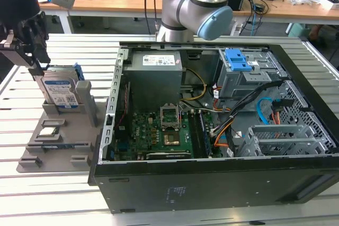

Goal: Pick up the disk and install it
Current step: 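Pick up the disk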

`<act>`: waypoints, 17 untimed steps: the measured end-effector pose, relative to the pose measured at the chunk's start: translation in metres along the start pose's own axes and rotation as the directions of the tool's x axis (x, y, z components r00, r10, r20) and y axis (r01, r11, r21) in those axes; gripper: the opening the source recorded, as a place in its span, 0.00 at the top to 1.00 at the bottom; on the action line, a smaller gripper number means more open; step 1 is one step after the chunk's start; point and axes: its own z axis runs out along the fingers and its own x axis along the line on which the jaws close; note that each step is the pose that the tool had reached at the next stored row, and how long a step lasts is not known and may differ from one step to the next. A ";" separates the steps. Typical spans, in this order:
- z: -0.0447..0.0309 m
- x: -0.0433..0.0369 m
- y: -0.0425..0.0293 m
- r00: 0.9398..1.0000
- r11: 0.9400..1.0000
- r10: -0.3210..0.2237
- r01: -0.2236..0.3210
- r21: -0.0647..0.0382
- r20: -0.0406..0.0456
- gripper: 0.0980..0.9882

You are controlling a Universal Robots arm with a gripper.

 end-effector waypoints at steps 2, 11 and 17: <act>0.0015 -0.0045 0.0000 1.000 1.000 0.000 0.000 0.000 0.000 0.57; 0.0177 -0.0201 -0.0006 1.000 1.000 0.000 0.000 0.000 0.000 0.57; 0.0307 -0.0201 -0.0011 1.000 1.000 0.000 0.000 0.000 0.000 0.57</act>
